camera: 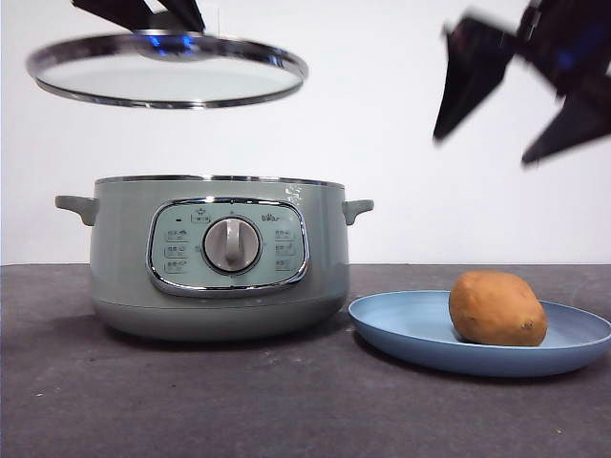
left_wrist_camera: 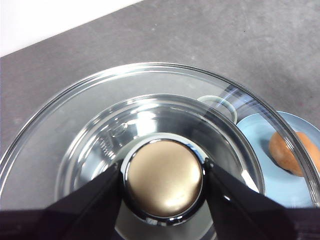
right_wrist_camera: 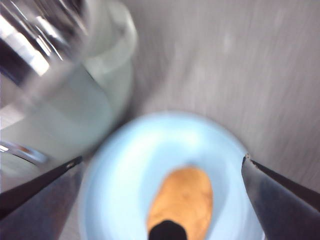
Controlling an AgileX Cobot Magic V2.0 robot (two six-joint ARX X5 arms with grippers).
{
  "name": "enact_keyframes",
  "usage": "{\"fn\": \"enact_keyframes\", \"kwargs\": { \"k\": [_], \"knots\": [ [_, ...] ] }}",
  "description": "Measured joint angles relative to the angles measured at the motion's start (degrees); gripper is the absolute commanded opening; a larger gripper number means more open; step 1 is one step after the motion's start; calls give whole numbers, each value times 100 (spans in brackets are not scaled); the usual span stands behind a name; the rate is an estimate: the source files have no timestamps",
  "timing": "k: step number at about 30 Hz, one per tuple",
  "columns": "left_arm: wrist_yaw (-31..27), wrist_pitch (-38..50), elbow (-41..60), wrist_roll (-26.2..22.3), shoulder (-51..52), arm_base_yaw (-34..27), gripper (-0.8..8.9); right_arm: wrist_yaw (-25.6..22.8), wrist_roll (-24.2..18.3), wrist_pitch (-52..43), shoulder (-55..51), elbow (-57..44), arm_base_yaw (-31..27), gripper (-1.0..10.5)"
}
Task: Take the potato out from the steamer,put the potato on the plate,close the lid
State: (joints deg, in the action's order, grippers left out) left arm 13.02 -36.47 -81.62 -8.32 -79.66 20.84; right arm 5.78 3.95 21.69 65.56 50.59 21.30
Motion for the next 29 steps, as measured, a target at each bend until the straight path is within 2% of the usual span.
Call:
{"fn": "enact_keyframes", "kwargs": {
  "k": [5,11,16,29],
  "knots": [
    [2,306,0,-24,-527,114,-9,-2,101,72,-1169,227,0,724],
    [2,529,0,-24,-1106,223,-9,-2,103,155,-1845,590,0,724],
    [-7,581,0,-26,-1368,227,-9,0,103,437,-1917,750,0,724],
    [-7,769,0,-24,-1493,227,-9,7,103,444,-1915,750,2,724]
  ]
}}
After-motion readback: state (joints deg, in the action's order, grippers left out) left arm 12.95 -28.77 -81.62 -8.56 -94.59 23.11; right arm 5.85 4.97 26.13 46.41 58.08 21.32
